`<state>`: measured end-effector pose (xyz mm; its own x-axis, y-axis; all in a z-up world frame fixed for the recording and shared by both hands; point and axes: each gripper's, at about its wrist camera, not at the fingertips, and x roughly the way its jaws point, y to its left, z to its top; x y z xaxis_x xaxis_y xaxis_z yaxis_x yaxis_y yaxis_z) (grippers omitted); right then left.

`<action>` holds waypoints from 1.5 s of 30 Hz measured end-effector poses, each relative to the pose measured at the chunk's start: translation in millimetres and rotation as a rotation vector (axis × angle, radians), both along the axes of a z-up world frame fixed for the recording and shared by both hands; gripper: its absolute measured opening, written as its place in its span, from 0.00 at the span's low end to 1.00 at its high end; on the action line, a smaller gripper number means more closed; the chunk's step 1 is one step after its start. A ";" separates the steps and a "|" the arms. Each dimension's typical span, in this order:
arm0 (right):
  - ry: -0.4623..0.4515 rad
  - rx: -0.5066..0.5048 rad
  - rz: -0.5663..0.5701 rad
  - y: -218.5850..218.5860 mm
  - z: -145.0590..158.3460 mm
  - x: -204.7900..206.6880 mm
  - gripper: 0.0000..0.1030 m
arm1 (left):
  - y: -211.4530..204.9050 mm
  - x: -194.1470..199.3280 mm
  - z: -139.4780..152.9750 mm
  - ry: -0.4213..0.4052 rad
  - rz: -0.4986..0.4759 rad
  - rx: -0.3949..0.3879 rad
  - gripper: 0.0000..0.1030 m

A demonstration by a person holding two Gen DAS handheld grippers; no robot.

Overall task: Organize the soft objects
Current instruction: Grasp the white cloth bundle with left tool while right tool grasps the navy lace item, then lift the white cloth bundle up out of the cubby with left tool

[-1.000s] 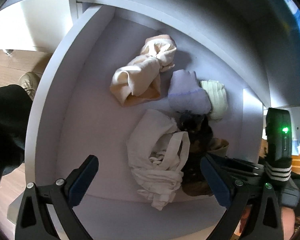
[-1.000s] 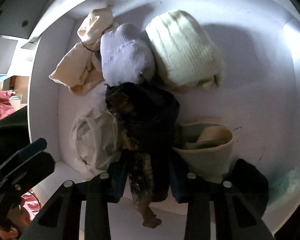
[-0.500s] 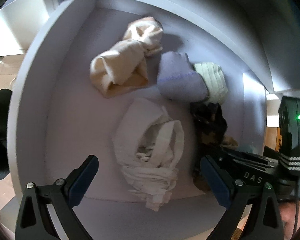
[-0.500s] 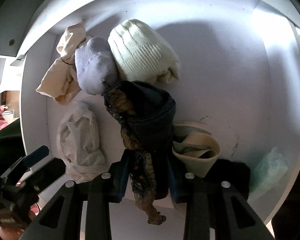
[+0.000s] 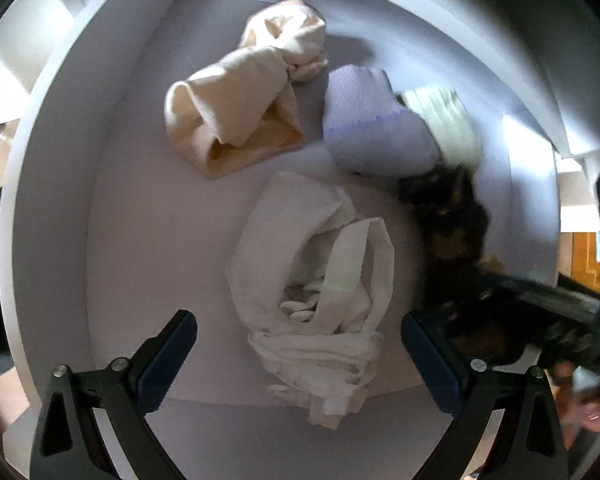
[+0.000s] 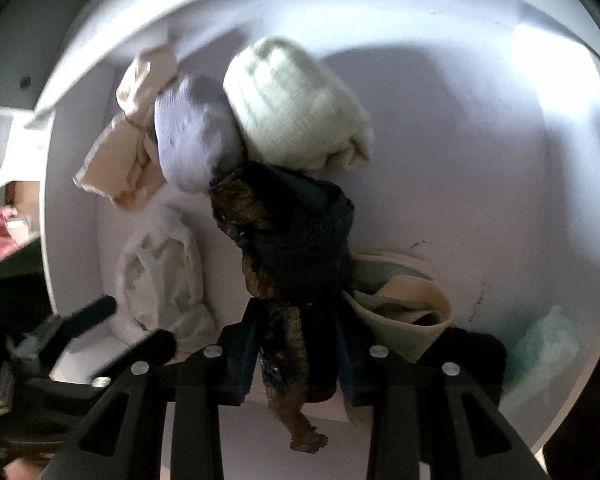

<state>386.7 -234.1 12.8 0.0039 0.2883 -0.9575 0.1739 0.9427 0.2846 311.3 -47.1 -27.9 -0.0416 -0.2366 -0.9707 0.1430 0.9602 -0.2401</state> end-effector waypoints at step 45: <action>-0.047 0.105 -0.208 -46.3 44.7 -26.6 0.31 | -45.4 4.3 -21.5 0.000 -0.161 0.007 0.62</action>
